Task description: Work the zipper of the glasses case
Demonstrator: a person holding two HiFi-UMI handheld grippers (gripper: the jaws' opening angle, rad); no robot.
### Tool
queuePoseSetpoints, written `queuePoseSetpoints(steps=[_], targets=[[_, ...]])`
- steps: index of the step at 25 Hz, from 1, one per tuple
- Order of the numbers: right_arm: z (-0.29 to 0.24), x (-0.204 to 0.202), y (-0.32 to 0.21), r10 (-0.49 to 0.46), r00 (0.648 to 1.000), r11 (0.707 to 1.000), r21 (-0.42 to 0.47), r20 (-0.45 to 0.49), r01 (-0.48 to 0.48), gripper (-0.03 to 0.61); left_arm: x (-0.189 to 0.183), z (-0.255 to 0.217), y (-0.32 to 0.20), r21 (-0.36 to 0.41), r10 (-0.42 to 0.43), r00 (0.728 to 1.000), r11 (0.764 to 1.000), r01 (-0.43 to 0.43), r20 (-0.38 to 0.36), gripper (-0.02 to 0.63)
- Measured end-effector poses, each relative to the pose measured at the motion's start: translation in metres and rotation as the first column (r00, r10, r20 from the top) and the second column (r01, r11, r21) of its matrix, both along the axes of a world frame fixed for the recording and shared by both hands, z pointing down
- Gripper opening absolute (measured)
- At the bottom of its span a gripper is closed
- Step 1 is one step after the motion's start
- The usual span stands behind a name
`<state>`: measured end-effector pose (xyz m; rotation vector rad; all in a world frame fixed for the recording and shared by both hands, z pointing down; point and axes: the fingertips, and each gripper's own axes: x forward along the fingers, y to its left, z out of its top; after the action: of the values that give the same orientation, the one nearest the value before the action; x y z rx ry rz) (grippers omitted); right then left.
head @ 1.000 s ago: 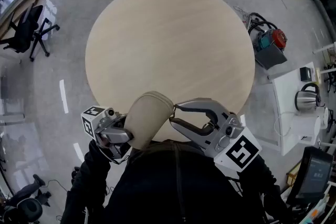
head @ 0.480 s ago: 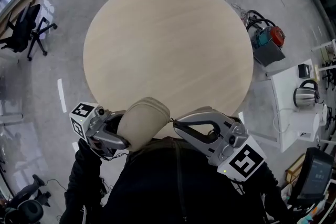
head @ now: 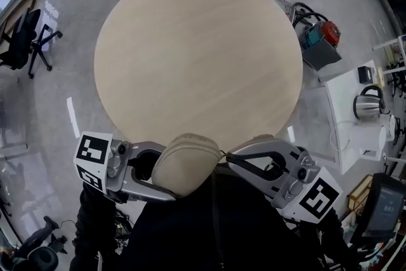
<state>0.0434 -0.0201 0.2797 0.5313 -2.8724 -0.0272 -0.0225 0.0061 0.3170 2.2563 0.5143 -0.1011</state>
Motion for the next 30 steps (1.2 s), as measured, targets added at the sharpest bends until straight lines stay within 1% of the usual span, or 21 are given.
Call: queuePoseSetpoints(steps=[3, 7, 9, 11, 14, 18, 23, 26, 28, 30], targets=[[-0.001, 0.017, 0.002, 0.033, 0.998, 0.999, 0.028, -0.045, -0.032, 0.006, 0.013, 0.002, 0.004, -0.016, 0.052, 0.998, 0.999, -0.051, 0.029, 0.287], [-0.007, 0.015, -0.005, 0.059, 0.989, 0.99, 0.135, -0.134, -0.04, 0.006, 0.013, 0.0, 0.0, -0.037, 0.094, 0.995, 0.995, -0.093, 0.039, 0.287], [-0.009, 0.016, -0.007, 0.077, 0.984, 0.983, 0.178, -0.161, -0.048, 0.006, 0.016, 0.0, -0.001, -0.047, 0.11, 0.993, 0.993, -0.108, 0.039, 0.287], [-0.009, 0.019, -0.008, 0.096, 0.98, 0.978, 0.202, -0.174, -0.06, 0.006, 0.019, 0.001, -0.001, -0.061, 0.124, 0.992, 0.991, -0.121, 0.038, 0.287], [-0.01, 0.019, -0.014, 0.108, 0.979, 0.975, 0.212, -0.171, -0.07, 0.006, 0.021, 0.002, -0.002, -0.076, 0.135, 0.99, 0.988, -0.132, 0.037, 0.288], [-0.011, 0.016, -0.021, 0.101, 0.982, 0.974, 0.217, -0.161, -0.065, 0.006, 0.022, 0.004, -0.003, -0.082, 0.149, 0.988, 0.986, -0.146, 0.038, 0.288], [-0.012, 0.011, -0.031, 0.068, 0.987, 0.979, 0.198, -0.144, -0.039, 0.006, 0.023, 0.006, -0.004, -0.099, 0.189, 0.981, 0.978, -0.184, 0.043, 0.29], [-0.01, 0.01, -0.034, 0.05, 0.992, 0.985, 0.172, -0.116, -0.03, 0.006, 0.025, 0.006, -0.003, -0.099, 0.206, 0.978, 0.975, -0.201, 0.04, 0.291], [-0.011, 0.011, -0.036, 0.055, 0.995, 0.986, 0.16, -0.088, -0.04, 0.006, 0.025, 0.007, -0.007, -0.081, 0.192, 0.981, 0.978, -0.191, 0.014, 0.291], [-0.018, 0.01, -0.04, 0.069, 0.996, 0.984, 0.166, -0.06, -0.058, 0.006, 0.023, 0.005, -0.014, -0.066, 0.159, 0.986, 0.985, -0.162, -0.056, 0.296]])
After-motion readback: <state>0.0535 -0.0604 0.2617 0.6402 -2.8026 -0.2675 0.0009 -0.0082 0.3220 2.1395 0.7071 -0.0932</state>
